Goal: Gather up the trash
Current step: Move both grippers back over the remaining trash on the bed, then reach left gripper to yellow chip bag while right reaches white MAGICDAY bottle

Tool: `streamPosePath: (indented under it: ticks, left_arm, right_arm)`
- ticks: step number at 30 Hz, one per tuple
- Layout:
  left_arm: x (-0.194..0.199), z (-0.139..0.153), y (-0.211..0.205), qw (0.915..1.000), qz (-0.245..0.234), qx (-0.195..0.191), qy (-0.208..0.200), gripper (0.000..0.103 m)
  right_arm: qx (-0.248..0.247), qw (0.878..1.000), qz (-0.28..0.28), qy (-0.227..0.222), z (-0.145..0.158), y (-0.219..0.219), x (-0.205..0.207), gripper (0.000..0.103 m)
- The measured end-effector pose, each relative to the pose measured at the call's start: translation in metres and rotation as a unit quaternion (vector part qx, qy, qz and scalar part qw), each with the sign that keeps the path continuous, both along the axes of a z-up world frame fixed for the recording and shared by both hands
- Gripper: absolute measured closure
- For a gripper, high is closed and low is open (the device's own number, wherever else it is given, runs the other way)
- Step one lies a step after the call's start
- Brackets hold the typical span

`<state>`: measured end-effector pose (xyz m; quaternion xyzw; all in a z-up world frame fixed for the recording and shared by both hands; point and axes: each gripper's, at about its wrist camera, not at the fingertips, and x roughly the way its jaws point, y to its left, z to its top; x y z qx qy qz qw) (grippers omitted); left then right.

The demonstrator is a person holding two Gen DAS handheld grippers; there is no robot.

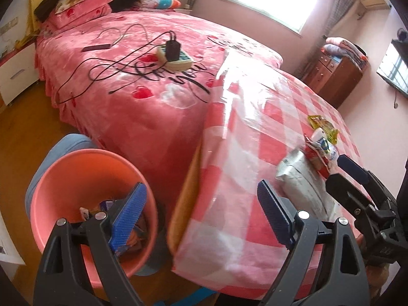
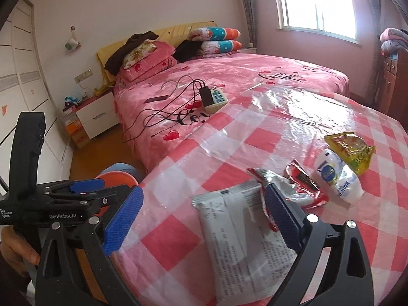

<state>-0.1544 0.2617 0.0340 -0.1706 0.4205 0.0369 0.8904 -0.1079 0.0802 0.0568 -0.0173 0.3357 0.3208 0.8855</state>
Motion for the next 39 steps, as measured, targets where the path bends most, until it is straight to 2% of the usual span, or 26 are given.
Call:
streamPosePath:
  ticks: [23,30,39]
  left_arm:
    - [0.033,0.015,-0.071,0.9978,-0.06,0.029,0.003,0.014]
    - [0.062,0.031,-0.106,0.9957,-0.085,0.037,-0.006,0.014]
    - [0.119,0.043,-0.165,0.992,-0.125,-0.014,0.011,0.014]
  right_arm:
    - [0.036,0.998,-0.058,0.006,0.002,-0.075,0.019,0.008]
    - [0.042,0.992,-0.12,0.006,0.002,-0.126,0.037,0.008]
    - [0.049,0.973,-0.224,0.009,-0.003,-0.215,0.057,0.008]
